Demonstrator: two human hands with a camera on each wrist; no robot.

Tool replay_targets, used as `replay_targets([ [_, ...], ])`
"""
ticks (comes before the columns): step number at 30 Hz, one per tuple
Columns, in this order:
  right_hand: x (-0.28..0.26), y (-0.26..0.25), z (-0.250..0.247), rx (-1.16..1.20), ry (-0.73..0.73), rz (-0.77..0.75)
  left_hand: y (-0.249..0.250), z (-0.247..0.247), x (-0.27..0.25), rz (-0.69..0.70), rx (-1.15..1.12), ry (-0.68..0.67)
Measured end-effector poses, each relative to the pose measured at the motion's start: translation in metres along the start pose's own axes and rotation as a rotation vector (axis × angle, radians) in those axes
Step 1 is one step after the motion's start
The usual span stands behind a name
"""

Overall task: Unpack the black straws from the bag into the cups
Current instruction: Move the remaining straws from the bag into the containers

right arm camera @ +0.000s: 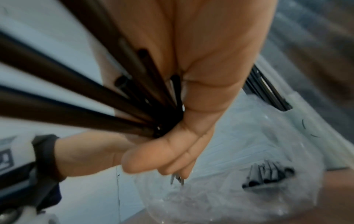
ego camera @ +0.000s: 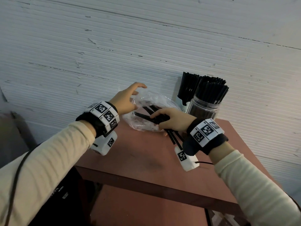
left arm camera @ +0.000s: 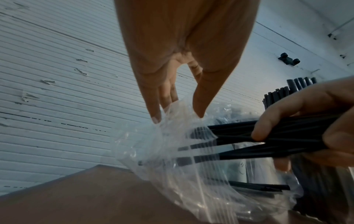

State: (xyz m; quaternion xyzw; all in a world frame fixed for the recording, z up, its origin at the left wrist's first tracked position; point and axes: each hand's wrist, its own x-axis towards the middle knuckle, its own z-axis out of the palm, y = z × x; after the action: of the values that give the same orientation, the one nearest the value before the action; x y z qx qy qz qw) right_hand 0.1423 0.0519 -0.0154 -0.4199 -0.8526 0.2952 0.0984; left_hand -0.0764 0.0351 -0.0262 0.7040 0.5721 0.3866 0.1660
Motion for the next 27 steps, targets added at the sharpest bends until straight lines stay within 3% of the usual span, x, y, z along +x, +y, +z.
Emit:
replay_targets([
  [3,-0.018,0.001,-0.011,0.150,-0.080,0.026,0.007,-0.002,-0.009,0.103,0.041,0.019],
  [6,-0.037,-0.002,-0.020,0.152,-0.115,0.029,0.019,0.003,-0.015,0.293,0.134,0.012],
  [10,-0.056,-0.012,-0.029,0.084,-0.140,0.007,0.044,0.031,-0.020,0.574,0.225,-0.173],
  [13,-0.068,-0.021,-0.032,0.032,-0.134,-0.020,0.058,0.051,-0.017,0.527,0.269,-0.260],
  [19,-0.090,-0.028,-0.042,-0.027,-0.091,-0.043,0.073,0.070,-0.012,0.498,0.245,-0.137],
  [22,-0.100,-0.026,-0.050,0.156,-0.079,-0.013,0.080,0.074,-0.008,0.392,0.241,-0.147],
  [27,-0.120,-0.030,-0.079,0.399,0.000,-0.035,0.101,0.075,-0.002,0.300,-0.071,-0.097],
])
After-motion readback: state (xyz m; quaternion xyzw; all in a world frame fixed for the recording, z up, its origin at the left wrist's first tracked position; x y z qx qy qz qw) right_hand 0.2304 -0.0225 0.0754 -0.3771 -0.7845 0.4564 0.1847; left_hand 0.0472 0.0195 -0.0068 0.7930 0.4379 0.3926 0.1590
